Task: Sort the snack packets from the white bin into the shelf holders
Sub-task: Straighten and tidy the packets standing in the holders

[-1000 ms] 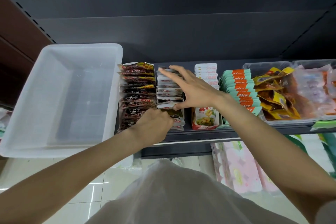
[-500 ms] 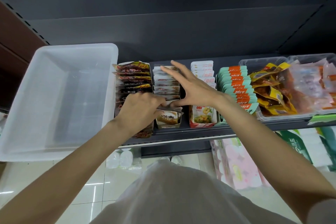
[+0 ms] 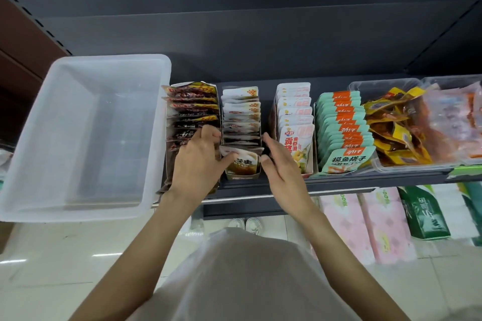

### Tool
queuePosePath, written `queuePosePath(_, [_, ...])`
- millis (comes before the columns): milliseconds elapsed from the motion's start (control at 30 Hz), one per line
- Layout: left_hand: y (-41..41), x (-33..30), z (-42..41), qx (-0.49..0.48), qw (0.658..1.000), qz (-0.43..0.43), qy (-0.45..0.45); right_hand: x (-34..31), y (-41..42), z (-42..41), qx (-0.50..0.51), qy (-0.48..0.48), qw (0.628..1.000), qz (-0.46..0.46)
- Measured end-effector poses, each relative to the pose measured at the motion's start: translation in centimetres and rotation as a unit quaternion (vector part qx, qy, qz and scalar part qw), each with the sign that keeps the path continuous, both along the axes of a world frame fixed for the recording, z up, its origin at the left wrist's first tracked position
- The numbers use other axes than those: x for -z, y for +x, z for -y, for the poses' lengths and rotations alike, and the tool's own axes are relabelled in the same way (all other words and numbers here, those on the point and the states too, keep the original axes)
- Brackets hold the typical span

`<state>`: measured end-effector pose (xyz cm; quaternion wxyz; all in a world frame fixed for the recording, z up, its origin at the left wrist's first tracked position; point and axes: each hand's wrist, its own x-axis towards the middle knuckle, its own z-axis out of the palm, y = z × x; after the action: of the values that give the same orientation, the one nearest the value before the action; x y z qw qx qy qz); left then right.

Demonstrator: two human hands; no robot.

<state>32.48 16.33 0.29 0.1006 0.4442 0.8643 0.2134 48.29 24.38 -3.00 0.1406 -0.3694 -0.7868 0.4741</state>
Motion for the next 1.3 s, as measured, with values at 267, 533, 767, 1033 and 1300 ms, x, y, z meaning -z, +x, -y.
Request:
queuePosePath(267, [2.0, 0.1, 1.1, 0.0, 0.979, 0.191, 0.068, 1.4, -1.8, 2.2, -0.028, -0.215, 0.967, -0.137])
queuePosePath(533, [4.0, 0.0, 0.9, -0.009, 0.96, 0.262, 0.096, 1.0, -2.5, 1.9, 0.023, -0.11, 0.978, -0.177])
queuePosePath(767, [4.0, 0.0, 0.9, -0.051, 0.985, 0.103, 0.132, 0.1, -2.5, 2.1, 0.075, -0.032, 0.985, -0.149])
queuePosePath(1033, [2.5, 0.6, 0.1, -0.039, 0.984, 0.12, 0.125, -0.6, -2.5, -0.1, -0.008, -0.108, 0.987, -0.118])
queuePosePath(1300, [2.5, 1.2, 0.9, -0.024, 0.988, 0.132, 0.08, -0.9, -0.9, -3.4, -0.02, -0.062, 0.993, -0.099])
